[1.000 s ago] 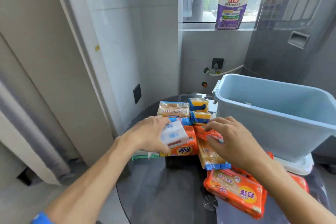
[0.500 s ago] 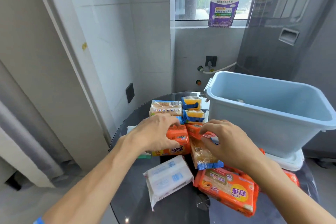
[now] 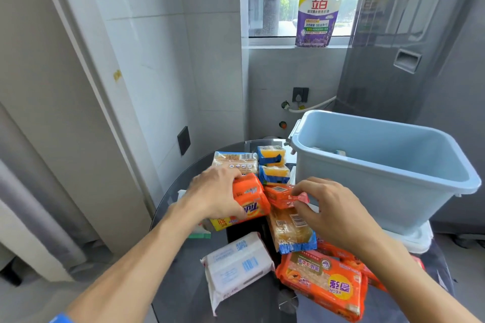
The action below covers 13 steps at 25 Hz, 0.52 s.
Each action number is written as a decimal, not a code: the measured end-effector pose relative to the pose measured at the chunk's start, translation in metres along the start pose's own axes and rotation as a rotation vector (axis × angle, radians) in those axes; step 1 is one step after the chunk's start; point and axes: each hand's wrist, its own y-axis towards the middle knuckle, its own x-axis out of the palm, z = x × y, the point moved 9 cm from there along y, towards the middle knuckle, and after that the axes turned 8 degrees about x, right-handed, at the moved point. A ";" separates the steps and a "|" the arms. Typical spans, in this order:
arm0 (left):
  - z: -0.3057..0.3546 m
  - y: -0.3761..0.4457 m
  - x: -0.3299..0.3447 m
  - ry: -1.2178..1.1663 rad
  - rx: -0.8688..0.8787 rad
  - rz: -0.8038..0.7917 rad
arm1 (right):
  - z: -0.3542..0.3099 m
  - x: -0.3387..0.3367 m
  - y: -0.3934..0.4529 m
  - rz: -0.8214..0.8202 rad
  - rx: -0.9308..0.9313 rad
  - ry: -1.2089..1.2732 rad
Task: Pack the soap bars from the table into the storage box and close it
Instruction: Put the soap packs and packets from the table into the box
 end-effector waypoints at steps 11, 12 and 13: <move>0.087 0.016 -0.043 -1.219 0.123 0.259 | 0.012 -0.022 0.008 -0.113 0.261 1.102; 0.104 0.024 -0.040 -1.281 0.166 0.210 | 0.020 -0.035 0.006 -0.054 0.262 1.116; 0.121 0.032 -0.036 -1.398 0.213 0.136 | 0.027 -0.048 0.004 0.011 0.242 1.134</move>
